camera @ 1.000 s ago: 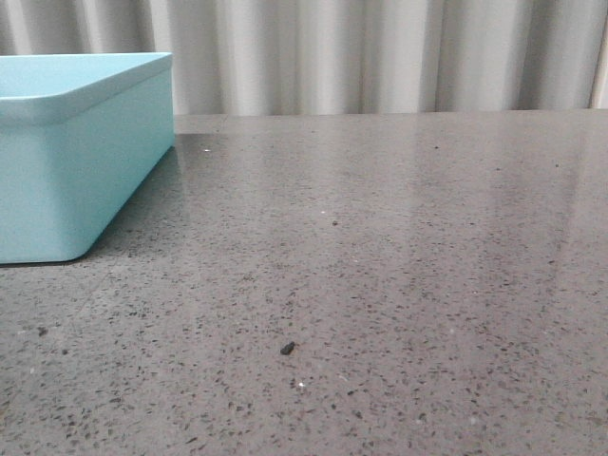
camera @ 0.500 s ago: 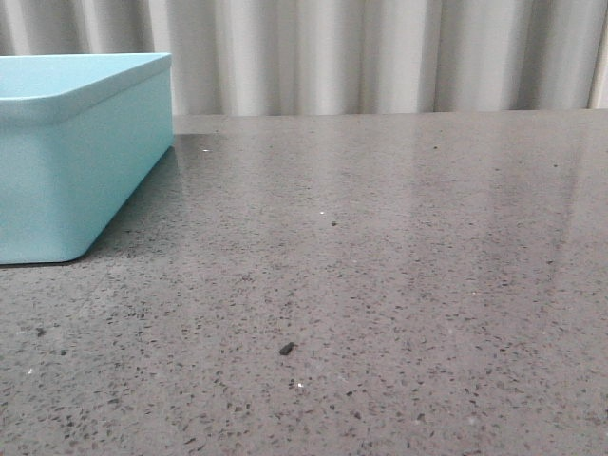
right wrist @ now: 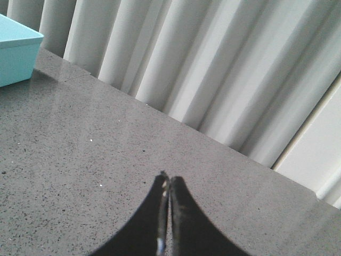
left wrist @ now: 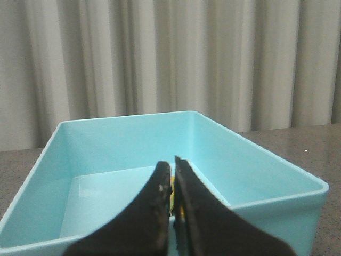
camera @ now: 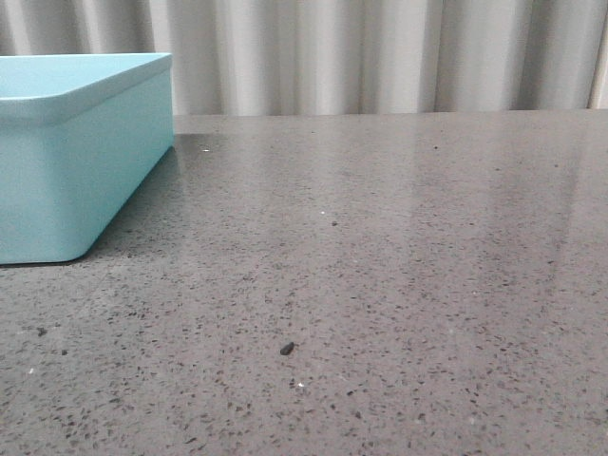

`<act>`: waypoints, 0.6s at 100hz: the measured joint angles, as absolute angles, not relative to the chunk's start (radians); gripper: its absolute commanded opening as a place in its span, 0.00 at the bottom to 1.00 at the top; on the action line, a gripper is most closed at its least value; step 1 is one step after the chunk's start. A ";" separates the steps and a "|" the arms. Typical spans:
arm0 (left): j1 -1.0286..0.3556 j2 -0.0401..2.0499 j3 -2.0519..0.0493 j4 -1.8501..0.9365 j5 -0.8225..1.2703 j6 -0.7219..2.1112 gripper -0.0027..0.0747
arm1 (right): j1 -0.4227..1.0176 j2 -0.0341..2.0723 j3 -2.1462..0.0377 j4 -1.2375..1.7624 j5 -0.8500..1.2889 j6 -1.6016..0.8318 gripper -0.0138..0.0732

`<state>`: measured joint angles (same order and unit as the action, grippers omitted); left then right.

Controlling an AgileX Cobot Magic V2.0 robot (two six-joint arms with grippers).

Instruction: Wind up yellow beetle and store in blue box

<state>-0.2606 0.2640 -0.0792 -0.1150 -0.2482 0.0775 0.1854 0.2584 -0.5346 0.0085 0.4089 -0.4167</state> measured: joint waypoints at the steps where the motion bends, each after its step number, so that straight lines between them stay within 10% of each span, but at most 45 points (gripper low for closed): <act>1: -0.261 0.264 -0.079 -0.115 -0.248 0.077 0.01 | 0.185 0.258 -0.535 0.008 0.409 -0.417 0.11; 60: -0.261 0.250 -0.003 -0.079 -0.225 0.075 0.01 | 0.185 0.258 -0.535 0.008 0.409 -0.417 0.11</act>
